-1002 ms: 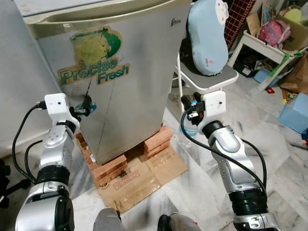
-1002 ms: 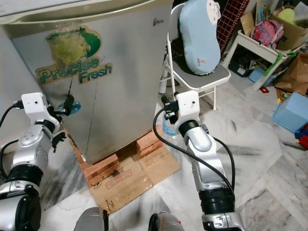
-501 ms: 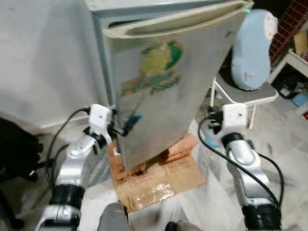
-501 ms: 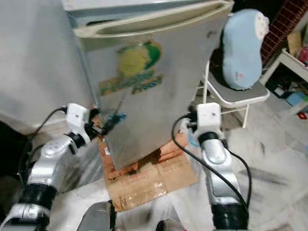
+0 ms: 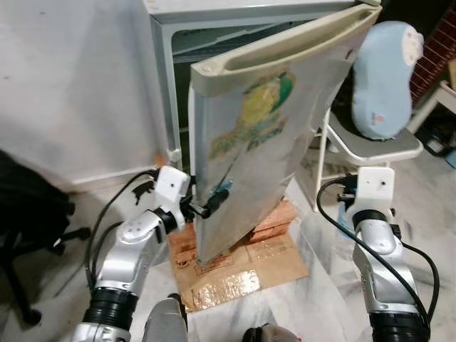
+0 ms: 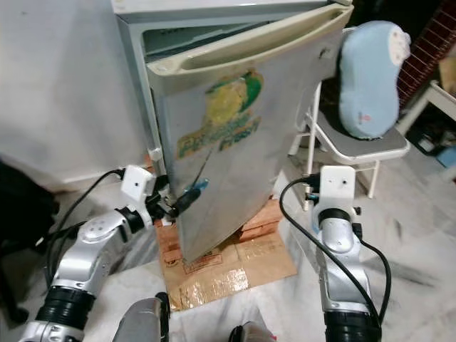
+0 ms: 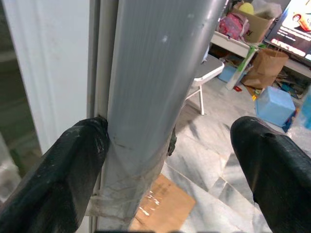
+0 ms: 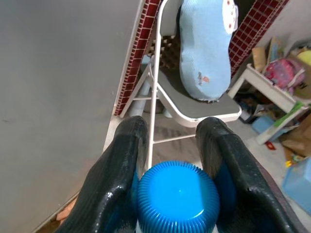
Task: Restocking fridge
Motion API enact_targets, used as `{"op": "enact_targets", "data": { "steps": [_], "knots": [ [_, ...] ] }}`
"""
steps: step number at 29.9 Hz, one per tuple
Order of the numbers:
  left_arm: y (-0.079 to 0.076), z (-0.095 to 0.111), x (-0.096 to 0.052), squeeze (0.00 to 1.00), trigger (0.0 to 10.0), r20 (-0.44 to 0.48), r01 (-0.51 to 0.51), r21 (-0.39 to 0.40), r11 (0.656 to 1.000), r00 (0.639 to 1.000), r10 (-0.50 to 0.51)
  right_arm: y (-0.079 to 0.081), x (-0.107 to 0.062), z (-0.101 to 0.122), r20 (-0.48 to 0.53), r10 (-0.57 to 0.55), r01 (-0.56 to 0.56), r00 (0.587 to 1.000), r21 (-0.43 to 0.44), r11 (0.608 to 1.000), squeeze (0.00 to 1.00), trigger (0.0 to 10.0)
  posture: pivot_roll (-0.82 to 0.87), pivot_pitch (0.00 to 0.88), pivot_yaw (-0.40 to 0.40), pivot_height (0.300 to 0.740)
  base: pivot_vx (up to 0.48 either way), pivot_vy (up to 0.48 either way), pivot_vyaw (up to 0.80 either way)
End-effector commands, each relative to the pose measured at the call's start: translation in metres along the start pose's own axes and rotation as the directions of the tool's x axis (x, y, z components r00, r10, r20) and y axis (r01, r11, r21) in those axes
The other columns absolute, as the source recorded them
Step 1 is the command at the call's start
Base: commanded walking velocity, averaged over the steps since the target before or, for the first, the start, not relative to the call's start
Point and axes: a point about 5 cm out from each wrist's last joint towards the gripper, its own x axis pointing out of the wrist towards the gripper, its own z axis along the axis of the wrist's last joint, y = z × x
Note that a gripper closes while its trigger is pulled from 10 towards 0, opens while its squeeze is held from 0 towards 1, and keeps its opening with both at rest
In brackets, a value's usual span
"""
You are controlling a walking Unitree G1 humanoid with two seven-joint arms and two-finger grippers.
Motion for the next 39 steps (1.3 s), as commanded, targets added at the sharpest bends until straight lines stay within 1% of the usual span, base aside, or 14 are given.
{"op": "enact_targets", "data": {
  "steps": [1, 3, 10, 12, 16, 22, 24, 25, 27, 28, 31, 34, 37, 39],
  "knots": [
    [-0.04, 0.029, 0.025, 0.0, 10.0, 0.086, 0.184, 0.087, 0.979, 0.978, -0.191, -0.007, -0.001, 0.001, -0.002, -0.04, 0.04, 0.999, 0.012, 0.999, 0.0, 10.0, -0.03, 0.077, -0.055, 0.74, 0.0, -0.435, -0.8],
    [-0.042, 0.03, 0.026, 0.0, 10.0, 0.086, 0.189, 0.091, 0.978, 0.977, -0.197, -0.008, -0.001, 0.001, -0.001, -0.042, 0.042, 0.999, 0.011, 0.999, 0.0, 10.0, -0.03, 0.076, -0.054, 0.74, 0.0, -0.435, -0.8],
    [-0.05, 0.032, 0.029, 0.0, 10.0, 0.075, 0.224, 0.103, 0.969, 0.97, -0.232, -0.003, -0.004, 0.0, -0.008, -0.04, 0.04, 0.999, 0.021, 0.999, 0.0, 10.0, -0.03, 0.075, -0.05, 0.74, 0.0, -0.442, 0.0],
    [-0.052, 0.033, 0.029, 0.0, 10.0, 0.074, 0.229, 0.103, 0.968, 0.969, -0.237, -0.005, -0.006, -0.001, -0.013, -0.061, 0.061, 0.998, 0.003, 0.998, 0.0, 10.0, -0.02, 0.075, -0.049, 0.74, 0.0, -0.442, 0.0],
    [-0.055, 0.034, 0.03, 0.0, 10.0, 0.076, 0.238, 0.103, 0.966, 0.966, -0.246, -0.007, -0.007, -0.003, -0.018, -0.065, 0.065, 0.998, 0.001, 0.998, 0.0, 10.0, -0.02, 0.075, -0.048, 0.74, 0.0, -0.442, 0.0],
    [-0.065, 0.037, 0.039, 0.0, 10.0, 0.08, 0.273, 0.113, 0.955, 0.956, -0.283, -0.007, -0.009, -0.004, -0.033, -0.072, 0.072, 0.997, 0.002, 0.997, 0.0, 10.0, -0.03, 0.073, -0.045, 0.74, 0.0, -0.439, 0.0],
    [-0.069, 0.04, 0.043, 0.0, 10.0, 0.085, 0.288, 0.12, 0.95, 0.951, -0.298, -0.007, -0.009, -0.004, -0.032, -0.073, 0.073, 0.997, 0.0, 0.997, 0.0, 10.0, -0.03, 0.073, -0.045, 0.74, 0.0, -0.431, 0.0],
    [-0.073, 0.043, 0.048, 0.0, 10.0, 0.088, 0.3, 0.13, 0.945, 0.946, -0.312, -0.007, -0.009, -0.004, -0.032, -0.074, 0.075, 0.997, -0.001, 0.997, 0.0, 10.0, -0.03, 0.072, -0.045, 0.74, 0.0, -0.431, 0.0],
    [-0.075, 0.044, 0.051, 0.0, 10.0, 0.09, 0.306, 0.136, 0.942, 0.943, -0.32, -0.007, -0.01, -0.004, -0.032, -0.076, 0.076, 0.997, -0.002, 0.997, 0.0, 10.0, -0.03, 0.072, -0.045, 0.74, 0.0, -0.424, 0.0],
    [-0.078, 0.047, 0.056, 0.0, 10.0, 0.097, 0.309, 0.144, 0.94, 0.941, -0.324, -0.007, -0.01, -0.004, -0.033, -0.078, 0.078, 0.996, -0.003, 0.997, 0.0, 10.0, -0.03, 0.072, -0.044, 0.74, 0.0, 0.0, 0.0],
    [-0.082, 0.051, 0.063, 0.0, 10.0, 0.117, 0.31, 0.15, 0.939, 0.938, -0.328, -0.007, -0.01, -0.004, -0.035, -0.082, 0.082, 0.996, -0.002, 0.997, 0.0, 10.0, -0.04, 0.072, -0.043, 0.74, 0.0, 0.0, 0.0],
    [-0.084, 0.059, 0.073, 0.0, 10.0, 0.165, 0.277, 0.139, 0.951, 0.94, -0.298, -0.007, -0.01, -0.005, -0.037, -0.084, 0.084, 0.996, 0.0, 0.996, 0.0, 10.0, -0.04, 0.073, -0.041, 0.74, 0.0, 0.0, 0.0],
    [-0.083, 0.061, 0.074, 0.0, 10.0, 0.173, 0.264, 0.139, 0.954, 0.942, -0.286, -0.007, -0.01, -0.005, -0.038, -0.085, 0.085, 0.996, 0.001, 0.996, 0.0, 10.0, -0.04, 0.074, -0.039, 0.74, 0.0, 0.0, 0.0],
    [-0.079, 0.062, 0.073, 0.0, 10.0, 0.18, 0.228, 0.148, 0.963, 0.951, -0.252, -0.007, -0.009, -0.005, -0.039, -0.087, 0.087, 0.995, 0.002, 0.996, 0.0, 10.0, -0.04, 0.075, -0.038, 0.74, 0.0, 0.0, 0.0]
  ]
}}
